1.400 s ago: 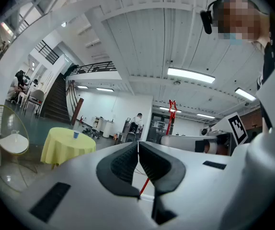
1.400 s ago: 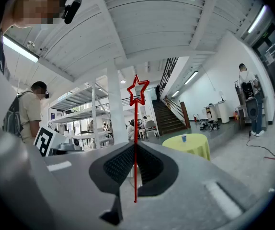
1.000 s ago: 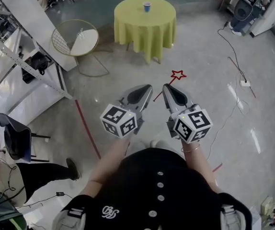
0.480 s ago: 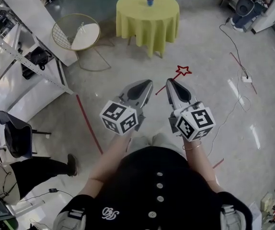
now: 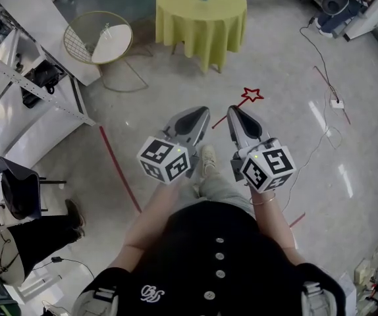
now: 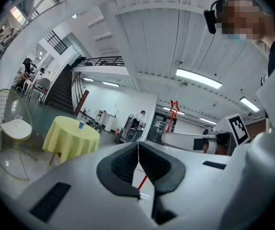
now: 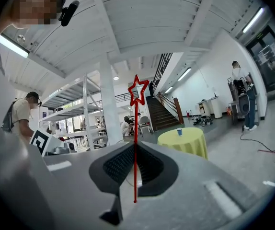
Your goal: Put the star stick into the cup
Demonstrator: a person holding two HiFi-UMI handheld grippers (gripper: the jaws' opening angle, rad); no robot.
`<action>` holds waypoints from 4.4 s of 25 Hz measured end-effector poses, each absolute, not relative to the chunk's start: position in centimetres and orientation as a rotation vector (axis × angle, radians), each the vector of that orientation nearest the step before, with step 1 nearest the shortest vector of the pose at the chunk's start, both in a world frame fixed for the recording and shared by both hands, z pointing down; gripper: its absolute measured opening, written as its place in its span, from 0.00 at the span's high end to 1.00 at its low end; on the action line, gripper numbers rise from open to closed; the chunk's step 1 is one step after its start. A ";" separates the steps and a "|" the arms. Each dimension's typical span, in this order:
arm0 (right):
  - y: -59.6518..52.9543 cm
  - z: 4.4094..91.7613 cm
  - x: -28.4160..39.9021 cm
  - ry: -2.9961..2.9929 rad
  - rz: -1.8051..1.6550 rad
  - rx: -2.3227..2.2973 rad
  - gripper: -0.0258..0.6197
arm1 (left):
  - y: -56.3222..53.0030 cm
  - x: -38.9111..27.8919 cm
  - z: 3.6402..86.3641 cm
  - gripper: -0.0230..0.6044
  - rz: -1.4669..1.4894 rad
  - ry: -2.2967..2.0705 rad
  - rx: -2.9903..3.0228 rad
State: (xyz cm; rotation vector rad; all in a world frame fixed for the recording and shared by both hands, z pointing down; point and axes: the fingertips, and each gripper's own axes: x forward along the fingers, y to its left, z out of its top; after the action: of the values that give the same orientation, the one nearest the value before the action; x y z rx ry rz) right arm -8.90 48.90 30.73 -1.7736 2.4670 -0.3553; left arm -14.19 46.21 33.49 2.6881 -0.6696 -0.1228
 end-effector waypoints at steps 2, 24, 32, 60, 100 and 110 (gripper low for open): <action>46.7 31.0 -8.9 2.467 -0.357 -1.794 0.95 | 44.1 -14.7 33.6 0.94 -0.126 -0.671 2.683; 23.7 30.0 -0.6 2.563 -0.293 -1.693 0.95 | 22.4 -5.2 33.9 0.94 -0.094 -0.708 2.676; 20.1 30.8 1.8 2.559 -0.333 -1.714 0.95 | 18.7 -3.2 34.7 0.94 -0.073 -0.703 2.644; -1.2 31.5 5.2 2.446 -0.324 -1.864 0.95 | -3.9 0.5 34.1 0.94 -0.020 -0.592 2.693; -18.0 33.8 9.9 2.510 -0.397 -1.909 0.95 | -20.2 5.6 37.2 0.94 0.007 -0.558 2.589; -24.6 34.0 13.4 2.602 -0.443 -1.786 0.95 | -26.0 8.3 37.8 0.94 0.016 -0.692 2.539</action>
State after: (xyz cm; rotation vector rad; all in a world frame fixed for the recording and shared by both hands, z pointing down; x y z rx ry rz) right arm 13.36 -24.60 33.98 -1.7857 2.6023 -0.4435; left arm 8.26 -25.96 37.76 2.5392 -0.6917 0.0162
